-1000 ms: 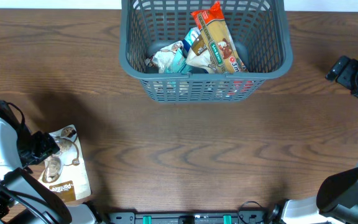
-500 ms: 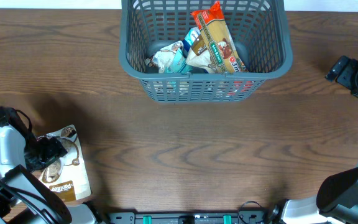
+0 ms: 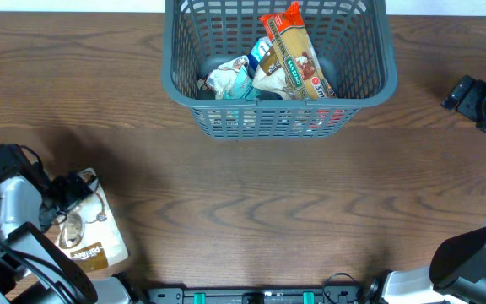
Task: Pack container
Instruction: 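Grasp the mushroom pouch with the left gripper and lift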
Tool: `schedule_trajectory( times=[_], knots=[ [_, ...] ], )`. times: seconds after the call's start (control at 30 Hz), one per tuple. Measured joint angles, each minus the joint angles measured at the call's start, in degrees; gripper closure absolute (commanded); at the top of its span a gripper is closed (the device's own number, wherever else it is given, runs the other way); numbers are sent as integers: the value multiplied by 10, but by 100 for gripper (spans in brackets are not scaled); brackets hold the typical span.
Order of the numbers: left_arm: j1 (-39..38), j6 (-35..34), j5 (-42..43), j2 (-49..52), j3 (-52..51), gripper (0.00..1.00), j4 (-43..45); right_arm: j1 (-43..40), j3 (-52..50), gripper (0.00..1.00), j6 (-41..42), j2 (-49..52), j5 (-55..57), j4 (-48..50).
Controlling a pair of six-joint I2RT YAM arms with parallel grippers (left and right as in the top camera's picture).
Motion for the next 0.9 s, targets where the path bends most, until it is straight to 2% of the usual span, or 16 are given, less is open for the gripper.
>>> schedule_trajectory(
  times=[0.4, 0.43, 0.5, 0.53, 0.67, 0.7, 0.9],
  knots=[
    [0, -13, 5, -31, -89, 1, 97, 0, 0, 1, 0, 0, 0, 0],
    [0, -13, 5, -32, -91, 7, 99, 0, 0, 1, 0, 0, 0, 0],
    [0, -14, 4, -33, -92, 31, 103, 0, 0, 1, 0, 0, 0, 0],
    [0, -14, 4, -32, -93, 46, 108, 0, 0, 1, 0, 0, 0, 0],
    [0, -15, 9, -32, -93, 88, 113, 0, 0, 1, 0, 0, 0, 0],
    [1, -17, 11, -33, -94, 94, 114, 0, 0, 1, 0, 0, 0, 0],
    [1, -22, 14, -33, -93, 94, 116, 0, 0, 1, 0, 0, 0, 0]
  ],
)
